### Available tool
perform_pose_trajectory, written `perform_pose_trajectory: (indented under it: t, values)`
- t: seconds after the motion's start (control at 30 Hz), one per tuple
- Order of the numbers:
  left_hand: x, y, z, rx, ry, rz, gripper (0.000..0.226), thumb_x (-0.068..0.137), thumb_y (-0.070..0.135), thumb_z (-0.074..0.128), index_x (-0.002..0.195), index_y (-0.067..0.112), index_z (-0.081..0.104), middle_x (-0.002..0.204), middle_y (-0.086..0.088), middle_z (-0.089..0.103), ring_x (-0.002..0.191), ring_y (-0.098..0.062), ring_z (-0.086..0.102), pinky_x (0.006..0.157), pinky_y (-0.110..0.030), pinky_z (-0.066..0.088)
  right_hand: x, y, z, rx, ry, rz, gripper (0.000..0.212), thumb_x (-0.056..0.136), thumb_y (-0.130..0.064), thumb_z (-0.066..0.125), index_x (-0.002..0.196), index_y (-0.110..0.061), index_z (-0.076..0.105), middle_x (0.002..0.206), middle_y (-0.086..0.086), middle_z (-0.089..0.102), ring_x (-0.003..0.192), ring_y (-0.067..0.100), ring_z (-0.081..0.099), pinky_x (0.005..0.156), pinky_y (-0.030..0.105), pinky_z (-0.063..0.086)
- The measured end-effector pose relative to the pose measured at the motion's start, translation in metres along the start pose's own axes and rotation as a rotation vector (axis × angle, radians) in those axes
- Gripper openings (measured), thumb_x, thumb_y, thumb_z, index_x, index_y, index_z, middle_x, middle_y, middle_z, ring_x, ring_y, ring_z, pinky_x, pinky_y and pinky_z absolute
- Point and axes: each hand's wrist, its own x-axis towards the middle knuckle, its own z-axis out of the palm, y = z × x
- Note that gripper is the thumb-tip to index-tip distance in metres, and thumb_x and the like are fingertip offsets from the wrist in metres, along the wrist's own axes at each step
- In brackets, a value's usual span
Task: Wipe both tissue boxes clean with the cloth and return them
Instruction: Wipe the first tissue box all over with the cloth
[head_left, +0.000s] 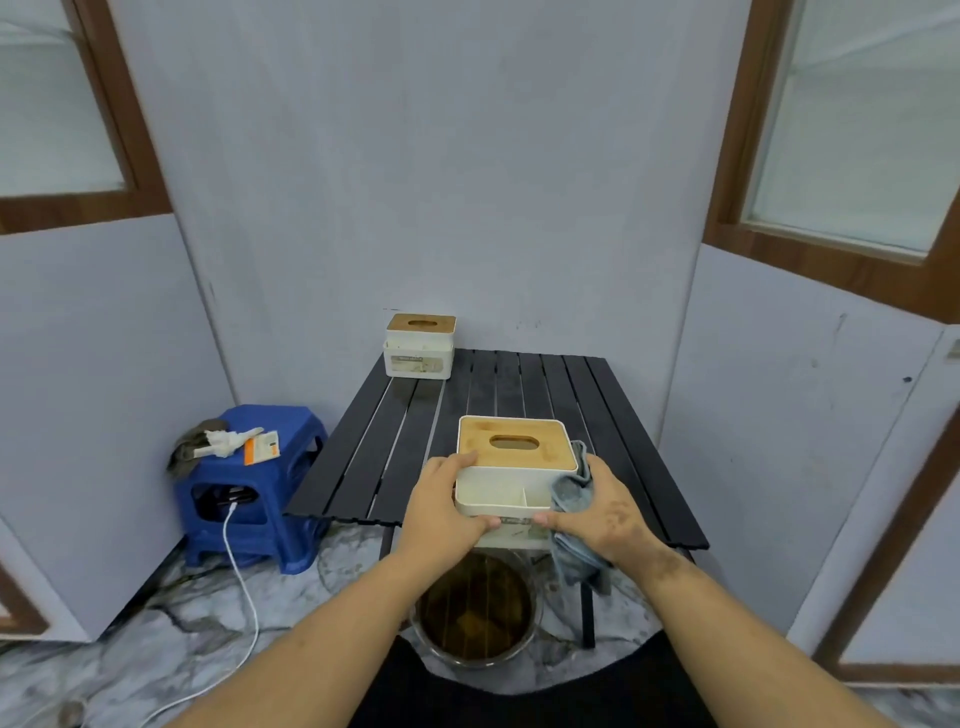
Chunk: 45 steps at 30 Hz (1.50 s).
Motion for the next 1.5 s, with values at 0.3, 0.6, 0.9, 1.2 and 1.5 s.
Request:
perform_pose_trajectory:
  t: [0.3,0.6,0.9,1.2,1.5]
  values:
    - [0.051,0.013,-0.009,-0.015,-0.007,0.053,0.086,0.069,0.025,0.093,0.142,0.029,0.048,0.122,0.013,0.046,0.117,-0.01,0.05,0.106,-0.032,0.048,0.043,-0.01,-0.014,-0.018,0.061,-0.015,0.071,0.057,-0.039,0.094,0.113,-0.022,0.053,0.111,-0.006,0.063,0.103,0.009,0.06,0.086,0.025,0.051]
    - [0.166,0.02,0.003,-0.016,0.01,0.11,0.085,0.071,0.021,0.091,0.144,0.024,0.048,0.13,0.006,0.047,0.117,-0.007,0.045,0.105,-0.025,0.039,0.154,-0.005,-0.034,0.053,0.106,-0.04,0.076,0.052,-0.04,0.096,0.113,-0.03,0.052,0.115,-0.007,0.063,0.109,0.012,0.061,0.094,0.032,0.053]
    - [0.306,-0.013,0.052,-0.014,0.02,0.118,0.084,0.07,0.021,0.092,0.141,0.029,0.049,0.131,0.011,0.048,0.123,-0.011,0.048,0.108,-0.032,0.046,0.291,0.045,-0.04,0.059,0.151,-0.109,0.077,0.058,-0.029,0.095,0.119,-0.027,0.048,0.118,-0.005,0.059,0.109,0.009,0.058,0.089,0.018,0.048]
    - [0.378,-0.056,0.104,-0.001,-0.014,0.06,0.084,0.07,0.02,0.092,0.142,0.028,0.049,0.134,0.01,0.048,0.124,-0.012,0.05,0.111,-0.039,0.047,0.363,0.108,-0.035,-0.027,0.117,-0.109,0.07,0.068,-0.011,0.089,0.123,-0.015,0.046,0.116,0.0,0.058,0.104,0.012,0.055,0.08,0.001,0.042]
    - [0.415,-0.074,0.118,0.032,-0.008,-0.015,0.086,0.071,0.024,0.092,0.145,0.024,0.048,0.137,0.003,0.052,0.127,-0.017,0.051,0.112,-0.04,0.045,0.413,0.127,-0.018,-0.184,0.109,-0.006,0.055,0.077,-0.024,0.082,0.12,-0.015,0.049,0.116,0.003,0.061,0.108,0.023,0.059,0.098,0.036,0.048]
